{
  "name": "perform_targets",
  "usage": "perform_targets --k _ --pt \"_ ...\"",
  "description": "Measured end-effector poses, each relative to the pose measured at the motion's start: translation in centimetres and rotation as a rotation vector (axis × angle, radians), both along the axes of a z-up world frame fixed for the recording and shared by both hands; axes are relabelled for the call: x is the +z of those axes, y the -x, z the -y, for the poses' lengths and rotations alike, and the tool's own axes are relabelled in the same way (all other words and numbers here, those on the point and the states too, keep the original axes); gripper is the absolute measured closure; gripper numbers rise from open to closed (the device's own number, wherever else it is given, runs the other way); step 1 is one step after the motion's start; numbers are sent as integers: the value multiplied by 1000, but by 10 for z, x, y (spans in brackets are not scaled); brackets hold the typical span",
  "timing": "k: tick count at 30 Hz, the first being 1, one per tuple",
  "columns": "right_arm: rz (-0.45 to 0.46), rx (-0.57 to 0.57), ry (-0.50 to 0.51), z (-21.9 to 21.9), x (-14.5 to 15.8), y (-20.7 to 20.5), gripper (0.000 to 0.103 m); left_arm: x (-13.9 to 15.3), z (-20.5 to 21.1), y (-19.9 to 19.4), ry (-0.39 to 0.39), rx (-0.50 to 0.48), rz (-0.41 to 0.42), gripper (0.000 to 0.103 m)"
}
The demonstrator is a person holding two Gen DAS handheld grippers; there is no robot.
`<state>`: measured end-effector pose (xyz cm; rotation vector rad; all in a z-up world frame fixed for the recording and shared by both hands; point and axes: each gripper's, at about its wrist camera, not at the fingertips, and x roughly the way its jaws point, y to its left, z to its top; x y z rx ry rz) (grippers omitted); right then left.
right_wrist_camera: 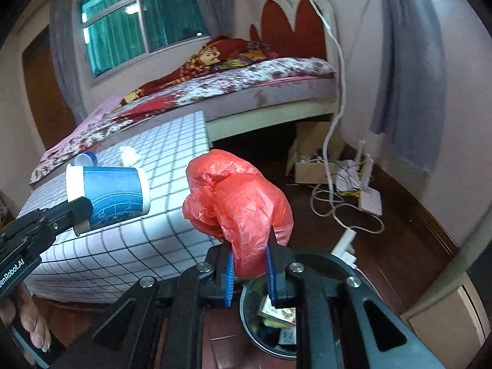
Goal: Collect trash
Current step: 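Carry the red plastic bag and paper cup over the black bin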
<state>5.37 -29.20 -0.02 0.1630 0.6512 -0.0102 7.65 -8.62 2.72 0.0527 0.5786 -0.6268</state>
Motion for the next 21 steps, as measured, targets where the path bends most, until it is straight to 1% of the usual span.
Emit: perform_targets --k 9,13,21 --pt "-58 -63 39 31 -22 18 85 -26 45 1 -39 -112 -67 100" --pt "-92 -80 41 44 -36 22 85 -38 55 2 -51 -136 -100 100" --pt "-170 -85 44 63 -69 25 85 -72 74 -3 -82 -167 -179 100"
